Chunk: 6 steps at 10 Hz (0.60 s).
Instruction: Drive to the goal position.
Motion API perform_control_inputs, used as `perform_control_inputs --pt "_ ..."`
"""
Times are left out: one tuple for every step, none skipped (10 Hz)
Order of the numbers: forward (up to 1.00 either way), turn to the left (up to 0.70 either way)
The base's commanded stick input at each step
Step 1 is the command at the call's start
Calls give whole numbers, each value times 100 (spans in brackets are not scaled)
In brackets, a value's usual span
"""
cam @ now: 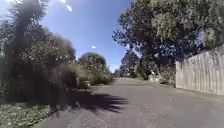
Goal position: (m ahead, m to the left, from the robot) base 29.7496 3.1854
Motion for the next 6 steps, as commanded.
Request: perform_control_inputs --pt "70 0" --pt "70 0" --pt "70 0" --pt "70 0" --pt "70 0" --pt "70 0"
